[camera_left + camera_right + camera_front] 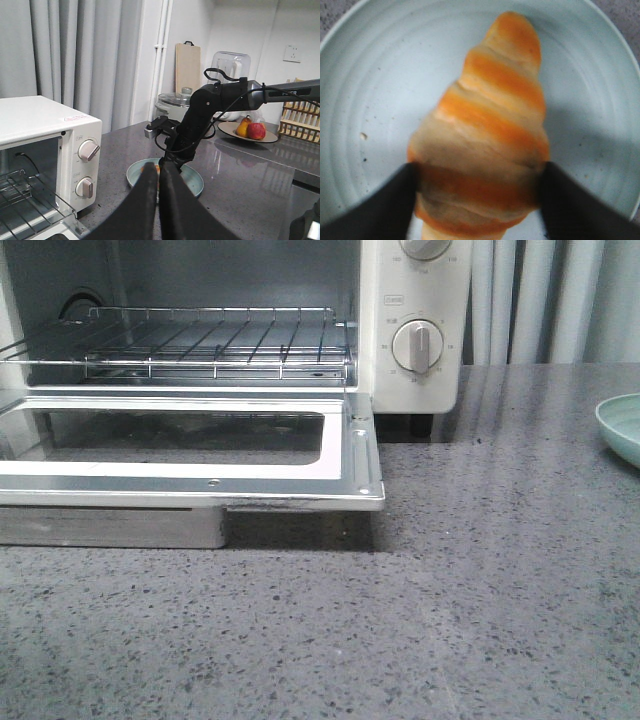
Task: Put bread in oven
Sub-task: 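Lower the right gripper and close it on the croissant's middle, then lift the croissant with the right gripper and carry it into the oven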
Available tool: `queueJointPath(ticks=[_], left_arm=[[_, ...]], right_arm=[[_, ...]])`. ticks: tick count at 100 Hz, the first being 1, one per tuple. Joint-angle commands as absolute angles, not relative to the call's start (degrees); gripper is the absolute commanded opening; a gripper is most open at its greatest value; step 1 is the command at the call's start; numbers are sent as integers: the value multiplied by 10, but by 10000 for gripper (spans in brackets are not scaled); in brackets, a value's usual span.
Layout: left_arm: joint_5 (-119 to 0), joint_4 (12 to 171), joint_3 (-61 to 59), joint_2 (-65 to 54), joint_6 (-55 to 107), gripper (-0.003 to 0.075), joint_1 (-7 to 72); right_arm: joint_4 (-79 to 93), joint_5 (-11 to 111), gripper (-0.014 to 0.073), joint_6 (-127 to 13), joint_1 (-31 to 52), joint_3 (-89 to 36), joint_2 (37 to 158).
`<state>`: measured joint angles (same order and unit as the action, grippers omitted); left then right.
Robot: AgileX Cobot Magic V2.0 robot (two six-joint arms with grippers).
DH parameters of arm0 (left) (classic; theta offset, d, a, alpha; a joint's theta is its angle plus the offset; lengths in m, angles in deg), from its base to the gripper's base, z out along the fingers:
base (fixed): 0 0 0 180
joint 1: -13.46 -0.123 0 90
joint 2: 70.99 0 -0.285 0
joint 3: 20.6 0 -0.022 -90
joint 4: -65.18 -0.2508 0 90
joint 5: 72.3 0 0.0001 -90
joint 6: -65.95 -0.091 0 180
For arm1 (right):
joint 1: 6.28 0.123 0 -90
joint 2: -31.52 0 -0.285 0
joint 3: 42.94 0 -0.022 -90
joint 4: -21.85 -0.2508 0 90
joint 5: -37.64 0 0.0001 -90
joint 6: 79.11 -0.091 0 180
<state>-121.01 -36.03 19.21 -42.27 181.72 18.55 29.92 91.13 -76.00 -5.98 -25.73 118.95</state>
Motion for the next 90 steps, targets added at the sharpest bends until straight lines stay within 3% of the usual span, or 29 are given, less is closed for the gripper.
queueJointPath(ticks=[1, 3, 4, 5, 28, 46, 56, 77, 90], left_arm=[[-1196, -326, 173, -417, 1823, -21, 187], [-1196, -326, 173, -417, 1823, -21, 187], [-1196, -326, 173, -417, 1823, -21, 187], [-1196, -326, 173, -417, 1823, -22, 187], [-1197, -326, 172, -419, 1823, -22, 187], [-1189, -326, 162, -420, 1823, -22, 187], [-1171, -326, 153, -420, 1823, -22, 187], [-1131, -326, 140, -420, 1823, -21, 187], [-1131, -326, 138, -420, 1823, -21, 187]], right_arm=[[308, 919, 113, -754, -61, -275, 1176], [308, 924, -13, -754, -61, -275, 1176], [308, 926, -13, -754, -61, -275, 1176], [308, 929, -74, -754, -61, -275, 1176], [304, 977, -70, -740, -49, -302, 1153], [301, 1128, -69, -724, 5, -377, 1096], [246, 1125, -70, -723, 33, -394, 1055], [151, 1125, -69, -711, 125, -401, 1000], [110, 1113, -69, -710, 228, -401, 999]])
